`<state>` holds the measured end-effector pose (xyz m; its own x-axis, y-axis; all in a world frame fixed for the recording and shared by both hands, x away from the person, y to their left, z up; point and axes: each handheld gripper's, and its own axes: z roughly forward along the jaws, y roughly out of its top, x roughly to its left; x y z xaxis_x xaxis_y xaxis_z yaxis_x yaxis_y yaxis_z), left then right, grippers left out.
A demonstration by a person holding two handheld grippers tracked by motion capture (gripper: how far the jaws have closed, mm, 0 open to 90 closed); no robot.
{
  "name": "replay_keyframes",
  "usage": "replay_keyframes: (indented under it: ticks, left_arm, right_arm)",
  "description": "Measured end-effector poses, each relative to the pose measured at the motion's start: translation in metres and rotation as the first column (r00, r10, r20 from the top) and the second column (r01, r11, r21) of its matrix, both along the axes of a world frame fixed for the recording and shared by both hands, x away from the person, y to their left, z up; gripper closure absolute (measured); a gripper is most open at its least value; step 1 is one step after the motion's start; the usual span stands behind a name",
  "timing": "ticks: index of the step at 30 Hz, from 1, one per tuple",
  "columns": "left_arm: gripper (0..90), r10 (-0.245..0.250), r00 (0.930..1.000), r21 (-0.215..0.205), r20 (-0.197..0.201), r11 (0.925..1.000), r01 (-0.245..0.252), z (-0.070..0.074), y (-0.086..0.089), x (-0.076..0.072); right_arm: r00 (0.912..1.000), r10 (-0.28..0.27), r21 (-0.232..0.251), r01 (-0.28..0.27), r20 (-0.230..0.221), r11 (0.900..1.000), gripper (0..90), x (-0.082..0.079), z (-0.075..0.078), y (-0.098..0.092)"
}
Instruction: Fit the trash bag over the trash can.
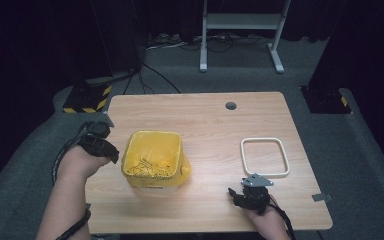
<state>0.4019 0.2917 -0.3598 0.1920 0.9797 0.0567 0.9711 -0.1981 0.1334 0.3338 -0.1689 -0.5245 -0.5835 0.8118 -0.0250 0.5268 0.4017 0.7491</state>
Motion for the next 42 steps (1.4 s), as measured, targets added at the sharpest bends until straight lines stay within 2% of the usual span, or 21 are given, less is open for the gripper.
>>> replay_keyframes:
  ticks: [1, 4, 5, 9, 12, 13, 14, 15, 22, 23, 26, 29, 30, 31, 32, 34, 36, 38, 39, 40, 42]
  left_arm:
    - [40.9, -0.009, 1.0000, -0.016, -0.002, 0.9998, 0.009, -0.014, 0.002, -0.001]
    - [40.4, -0.013, 0.9999, -0.025, 0.010, 0.9996, 0.013, -0.023, 0.004, -0.001]
    - [40.0, -0.019, 0.9993, -0.034, 0.033, 0.9992, 0.021, -0.034, 0.007, 0.000]
    - [39.1, -0.024, 0.9965, -0.054, 0.080, 0.9982, 0.028, -0.052, 0.012, 0.000]
    - [38.9, -0.027, 0.9920, -0.037, 0.123, 0.9988, 0.031, -0.060, 0.015, 0.000]
    - [40.1, 0.010, 0.9870, -0.062, 0.160, 0.9981, 0.000, -0.069, 0.022, -0.001]
    - [40.1, 0.010, 0.9870, -0.062, 0.160, 0.9981, 0.000, -0.069, 0.022, -0.001]
    - [40.0, 0.017, 0.9847, -0.097, 0.173, 0.9953, 0.000, -0.077, 0.026, -0.003]
    - [39.9, -0.006, 0.9726, -0.165, 0.232, 0.9852, 0.046, -0.098, 0.024, -0.008]
    - [39.9, -0.022, 0.9664, -0.170, 0.256, 0.9831, 0.068, -0.102, 0.020, -0.009]
    - [40.1, -0.025, 0.9611, -0.177, 0.275, 0.9813, 0.076, -0.106, 0.017, -0.009]
    - [43.0, -0.026, 0.9481, -0.212, 0.317, 0.9725, 0.098, -0.109, 0.009, -0.009]
    - [42.8, -0.026, 0.9481, -0.212, 0.317, 0.9725, 0.098, -0.109, 0.009, -0.009]
    - [41.9, -0.031, 0.9403, -0.229, 0.339, 0.9667, 0.115, -0.109, 0.004, -0.010]
    - [41.7, -0.031, 0.9403, -0.229, 0.339, 0.9667, 0.115, -0.109, 0.004, -0.010]
    - [41.2, -0.057, 0.9311, -0.248, 0.360, 0.9564, 0.154, -0.111, -0.008, -0.010]
    - [40.5, -0.060, 0.9284, -0.256, 0.367, 0.9530, 0.163, -0.111, -0.012, -0.010]
    - [40.5, -0.076, 0.9168, -0.255, 0.392, 0.9485, 0.187, -0.110, -0.024, -0.012]
    - [41.6, -0.109, 0.9039, -0.232, 0.414, 0.9474, 0.220, -0.110, -0.035, -0.012]
    - [42.0, -0.109, 0.9039, -0.232, 0.414, 0.9474, 0.220, -0.110, -0.035, -0.012]
    - [42.6, -0.121, 0.8950, -0.224, 0.429, 0.9458, 0.235, -0.110, -0.046, -0.013]
  right_arm:
    - [1.0000, 0.002, -0.006, -0.002, 0.006, 1.000, 33.2, 0.000, 0.000, 0.000]
    - [0.9997, 0.003, -0.018, -0.002, 0.022, 1.000, 32.0, -0.002, 0.000, 0.002]
    - [0.9994, 0.011, -0.008, -0.011, 0.034, 1.000, 31.3, -0.004, 0.004, 0.006]
    - [0.9972, 0.035, 0.025, -0.037, 0.066, 0.999, 31.3, -0.004, 0.019, 0.020]
    - [0.9962, 0.049, 0.036, -0.052, 0.072, 0.998, 31.5, -0.001, 0.026, 0.029]
    - [0.9939, 0.062, 0.036, -0.066, 0.091, 0.997, 31.8, 0.001, 0.029, 0.037]
    - [0.9939, 0.062, 0.036, -0.066, 0.091, 0.997, 31.8, 0.001, 0.029, 0.037]
    - [0.9922, 0.064, 0.032, -0.068, 0.107, 0.997, 31.8, 0.007, 0.033, 0.048]
    - [0.9883, 0.047, 0.063, -0.056, 0.145, 0.996, 32.5, 0.026, 0.038, 0.075]
    - [0.9889, 0.036, 0.078, -0.047, 0.144, 0.996, 32.6, 0.031, 0.038, 0.085]
    - [0.9876, 0.039, 0.085, -0.052, 0.152, 0.995, 32.5, 0.034, 0.040, 0.095]
    - [0.9815, 0.053, 0.076, -0.067, 0.184, 0.995, 32.6, 0.037, 0.047, 0.117]
    - [0.9815, 0.053, 0.076, -0.067, 0.184, 0.995, 32.6, 0.037, 0.047, 0.117]
    - [0.9786, 0.052, 0.072, -0.068, 0.199, 0.995, 32.8, 0.038, 0.048, 0.120]
    - [0.9786, 0.052, 0.072, -0.068, 0.199, 0.995, 32.8, 0.038, 0.048, 0.120]
    - [0.9791, 0.049, 0.067, -0.064, 0.197, 0.996, 32.5, 0.038, 0.048, 0.121]
    - [0.9785, 0.055, 0.054, -0.067, 0.199, 0.996, 32.1, 0.038, 0.048, 0.120]
    - [0.9766, 0.058, 0.033, -0.066, 0.207, 0.997, 32.0, 0.035, 0.047, 0.116]
    - [0.9746, 0.054, 0.026, -0.061, 0.217, 0.998, 33.4, 0.032, 0.046, 0.112]
    - [0.9736, 0.041, 0.022, -0.047, 0.224, 0.999, 33.4, 0.030, 0.046, 0.107]
    - [0.9736, 0.031, 0.030, -0.039, 0.226, 0.999, 33.3, 0.027, 0.045, 0.096]
